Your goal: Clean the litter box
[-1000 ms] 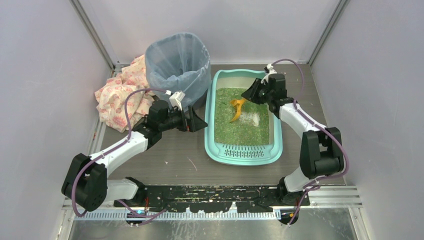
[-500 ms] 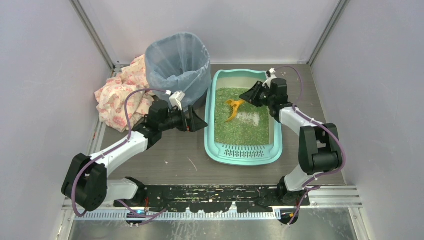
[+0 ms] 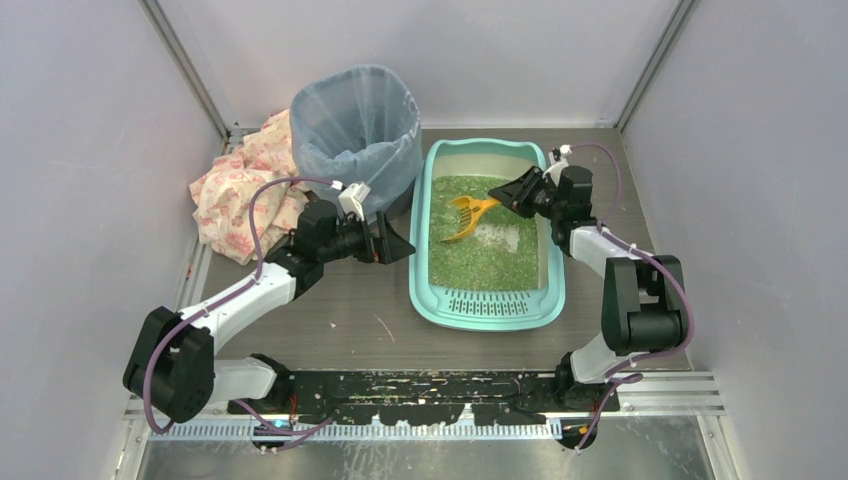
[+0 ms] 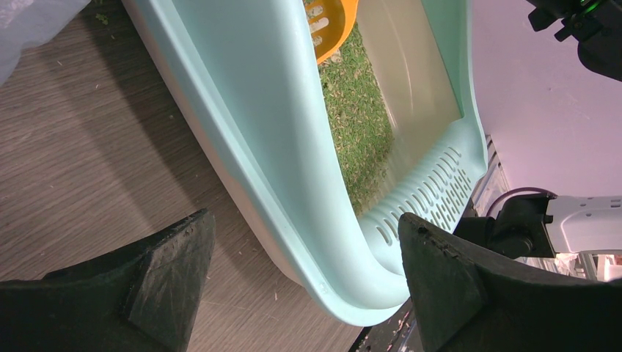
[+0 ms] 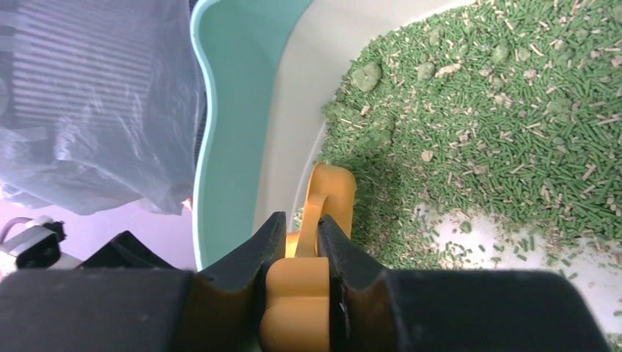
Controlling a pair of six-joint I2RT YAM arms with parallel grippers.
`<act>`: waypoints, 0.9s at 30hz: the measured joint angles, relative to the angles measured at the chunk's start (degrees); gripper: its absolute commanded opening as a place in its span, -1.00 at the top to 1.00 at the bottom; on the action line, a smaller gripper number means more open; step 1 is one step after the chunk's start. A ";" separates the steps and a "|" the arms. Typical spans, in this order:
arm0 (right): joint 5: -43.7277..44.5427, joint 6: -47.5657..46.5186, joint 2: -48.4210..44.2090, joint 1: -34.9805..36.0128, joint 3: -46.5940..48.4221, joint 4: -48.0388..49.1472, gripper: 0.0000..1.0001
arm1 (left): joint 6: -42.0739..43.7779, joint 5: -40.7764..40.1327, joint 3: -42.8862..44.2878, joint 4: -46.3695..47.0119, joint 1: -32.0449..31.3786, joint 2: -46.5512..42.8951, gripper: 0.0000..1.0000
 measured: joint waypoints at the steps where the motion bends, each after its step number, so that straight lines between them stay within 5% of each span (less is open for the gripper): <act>1: -0.59 0.81 0.00 -0.31 -0.13 0.87 0.99 | 0.00 0.00 0.00 0.00 0.00 0.00 -0.88; 27: -6.19 11.17 -5.86 -9.14 -6.38 13.64 0.99 | -0.02 0.02 0.00 0.07 0.02 0.17 -0.88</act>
